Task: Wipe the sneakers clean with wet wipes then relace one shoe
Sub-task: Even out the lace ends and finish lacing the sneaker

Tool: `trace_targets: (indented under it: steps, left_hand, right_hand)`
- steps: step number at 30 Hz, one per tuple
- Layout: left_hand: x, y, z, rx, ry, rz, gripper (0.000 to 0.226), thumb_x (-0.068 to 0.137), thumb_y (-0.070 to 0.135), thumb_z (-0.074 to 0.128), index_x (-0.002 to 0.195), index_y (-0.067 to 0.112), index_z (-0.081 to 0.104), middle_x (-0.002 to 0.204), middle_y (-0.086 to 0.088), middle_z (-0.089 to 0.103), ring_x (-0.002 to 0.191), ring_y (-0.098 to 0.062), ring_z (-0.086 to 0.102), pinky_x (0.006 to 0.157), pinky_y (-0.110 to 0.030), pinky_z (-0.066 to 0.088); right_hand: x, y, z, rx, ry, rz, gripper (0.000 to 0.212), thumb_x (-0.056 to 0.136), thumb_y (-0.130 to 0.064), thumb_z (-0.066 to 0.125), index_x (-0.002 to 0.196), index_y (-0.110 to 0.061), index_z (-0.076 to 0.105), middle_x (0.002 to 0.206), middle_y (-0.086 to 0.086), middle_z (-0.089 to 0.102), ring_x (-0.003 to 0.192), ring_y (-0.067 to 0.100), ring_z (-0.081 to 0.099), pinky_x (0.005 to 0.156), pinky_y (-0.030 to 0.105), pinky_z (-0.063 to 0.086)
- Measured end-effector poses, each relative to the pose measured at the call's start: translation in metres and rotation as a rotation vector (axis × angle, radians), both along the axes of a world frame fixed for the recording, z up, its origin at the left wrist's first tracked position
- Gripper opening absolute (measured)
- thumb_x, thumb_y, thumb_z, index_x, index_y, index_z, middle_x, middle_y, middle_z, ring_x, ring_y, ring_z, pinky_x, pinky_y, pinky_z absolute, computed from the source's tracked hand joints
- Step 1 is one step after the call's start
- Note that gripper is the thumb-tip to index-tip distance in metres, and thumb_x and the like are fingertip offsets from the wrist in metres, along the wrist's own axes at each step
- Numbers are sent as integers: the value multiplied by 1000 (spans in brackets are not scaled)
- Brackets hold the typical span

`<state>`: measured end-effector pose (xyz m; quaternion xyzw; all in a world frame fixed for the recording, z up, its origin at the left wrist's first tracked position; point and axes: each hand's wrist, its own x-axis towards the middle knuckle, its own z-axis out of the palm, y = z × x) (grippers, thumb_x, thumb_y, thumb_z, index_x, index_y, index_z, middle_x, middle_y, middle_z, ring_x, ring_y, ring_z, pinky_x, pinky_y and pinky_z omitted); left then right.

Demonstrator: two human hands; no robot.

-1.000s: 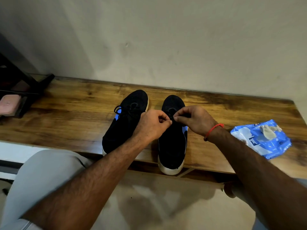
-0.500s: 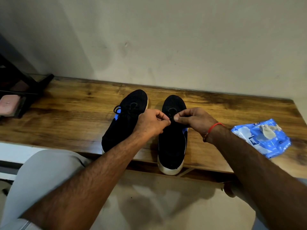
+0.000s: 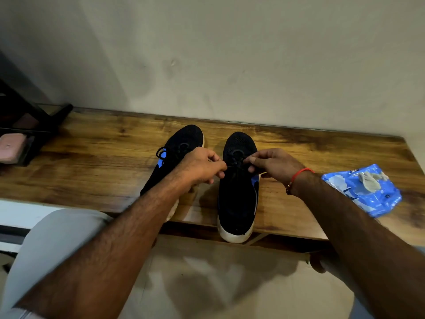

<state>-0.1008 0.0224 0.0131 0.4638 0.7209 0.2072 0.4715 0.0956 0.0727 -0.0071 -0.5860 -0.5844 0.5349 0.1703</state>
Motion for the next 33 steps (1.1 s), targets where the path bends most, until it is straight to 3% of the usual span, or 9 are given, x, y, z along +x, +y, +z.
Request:
trace_targets:
  steps: [3,7,12,16,18,21,25,28,33]
  left_hand:
    - [-8,0,4,-54,14,-21,13,98,26,63,97,14,68,81,3,77,54,-9,56,42,-18,36]
    - [-17,3,8,-101,136,-73,17,99,31,61,95,16,65,86,0,77,48,-6,51,35,-13,33]
    - [-14,-1,9,-225,217,-217,20,99,31,60,91,14,67,80,-3,71,44,-7,48,37,-15,34]
    - [-13,1,3,-152,274,-215,18,98,33,63,97,15,67,84,-2,71,56,-10,55,54,-23,46]
    - [-12,2,0,-5,338,-169,14,96,34,65,97,20,64,90,-1,71,71,-12,61,61,-26,48]
    - [-6,0,-7,186,305,-121,16,92,39,70,96,30,57,87,1,66,77,-16,64,66,-30,51]
    - [-1,-3,-20,296,300,-155,14,91,39,72,96,35,60,78,10,63,73,-11,64,69,-33,57]
    - [-1,-2,-22,302,277,-144,13,89,31,76,89,34,63,76,11,65,74,-7,65,67,-27,56]
    - [-2,-3,-23,279,263,-142,25,93,26,69,111,35,53,88,6,68,78,-13,67,74,-40,61]
  right_hand:
    - [0,-1,-2,-10,-30,-13,19,100,-23,56,98,-19,75,88,4,75,91,17,65,81,34,46]
    - [-3,-3,2,-28,-5,-39,24,100,-31,57,99,-16,75,89,2,73,88,15,65,76,30,49]
    - [-10,-8,2,-16,-20,-119,43,87,-59,63,93,-19,77,90,-2,73,83,11,64,66,27,46]
    - [-16,-11,0,-71,88,-158,28,90,-35,70,99,-9,72,92,-1,68,79,6,58,57,20,41]
    - [-15,-10,0,-131,159,-197,14,88,-28,72,94,-15,72,91,-1,68,82,11,60,63,22,43]
    - [-12,-5,-1,-195,198,-275,7,83,-30,73,84,-24,69,83,-5,66,86,18,61,78,38,41]
    - [-10,-3,-2,-246,253,-314,7,82,-31,69,85,-25,70,77,-6,65,78,17,63,79,40,40]
    - [-7,-1,-3,-275,277,-361,8,85,-30,65,88,-24,69,76,-6,65,76,17,64,80,41,40]
    - [-1,2,-6,-313,336,-438,10,89,-26,62,94,-20,68,79,-5,67,78,18,64,82,42,42]
